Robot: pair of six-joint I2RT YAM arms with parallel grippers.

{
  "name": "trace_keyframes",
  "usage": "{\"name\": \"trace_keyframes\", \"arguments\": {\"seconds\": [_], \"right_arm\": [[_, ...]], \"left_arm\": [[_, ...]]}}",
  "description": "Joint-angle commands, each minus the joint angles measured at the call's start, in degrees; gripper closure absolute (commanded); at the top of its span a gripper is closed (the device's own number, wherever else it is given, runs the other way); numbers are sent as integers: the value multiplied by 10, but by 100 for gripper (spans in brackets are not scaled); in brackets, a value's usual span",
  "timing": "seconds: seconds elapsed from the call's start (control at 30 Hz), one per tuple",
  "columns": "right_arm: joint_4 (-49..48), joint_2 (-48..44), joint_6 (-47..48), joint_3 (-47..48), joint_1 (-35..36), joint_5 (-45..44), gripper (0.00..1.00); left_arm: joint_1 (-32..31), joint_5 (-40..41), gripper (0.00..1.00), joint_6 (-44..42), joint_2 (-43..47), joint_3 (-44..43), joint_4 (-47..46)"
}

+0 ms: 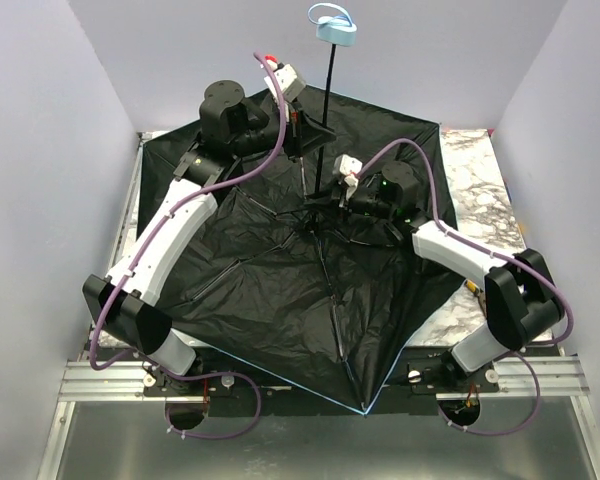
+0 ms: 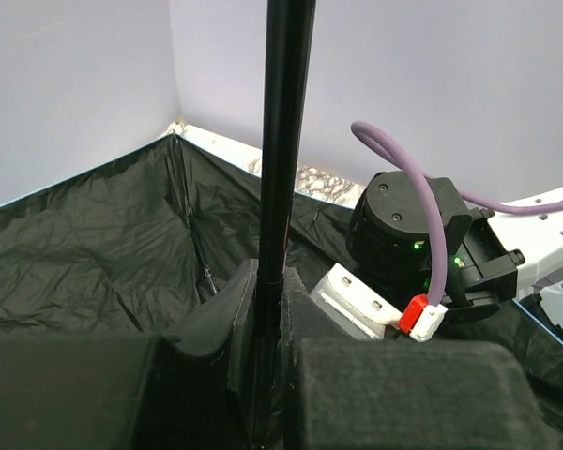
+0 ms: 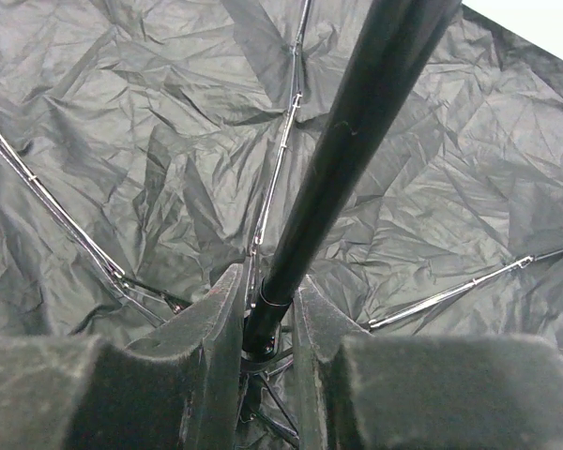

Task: Open the umbrella

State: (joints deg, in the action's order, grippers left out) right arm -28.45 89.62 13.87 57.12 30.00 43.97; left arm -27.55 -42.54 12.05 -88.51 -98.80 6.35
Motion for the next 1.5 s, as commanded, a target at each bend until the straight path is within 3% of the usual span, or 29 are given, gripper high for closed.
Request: {"name": "trace_keyframes", "arguments": {"seconds": [0.0,0.23,0.27,0.33,0.43,0.47,0.6,0.67,0.77,0.97,1.13,1.3,1.47], "right_arm": [[186,58,67,-40,1,-16,75],[205,68,93,-45,1,-19,72],[207,69,94,-43,1,-19,77],[213,68,102,-36,1,-21,99],[233,61,107,-19,0,-49,100],[236,54,110,-16,-3,-59,100],[239,22,110,-7,-17,-86,100],[249,5,116,4,-20,-95,100],[281,-13,138,31,-20,-93,100],[471,16,204,138,-21,-97,100],[601,39,266,204,-20,-81,100],[733,79,314,286,-20,-92,100],[832,111,373,348,-15,-115,100]], "left_arm": [[-7,-26,100,34,84,-30,-147],[-3,-34,100,45,93,-19,-173],[-2,-36,100,46,94,-17,-174],[-1,-38,100,39,99,-9,-169],[5,-27,100,12,117,29,-154],[8,-16,97,0,124,40,-140],[31,13,45,-38,162,94,-109],[37,23,32,-76,180,111,-85],[38,26,26,-172,206,117,-16],[34,29,20,-392,250,99,159],[-29,131,17,-700,272,110,290],[-110,298,15,-939,276,171,256],[-141,410,14,-1057,237,185,211]]}}
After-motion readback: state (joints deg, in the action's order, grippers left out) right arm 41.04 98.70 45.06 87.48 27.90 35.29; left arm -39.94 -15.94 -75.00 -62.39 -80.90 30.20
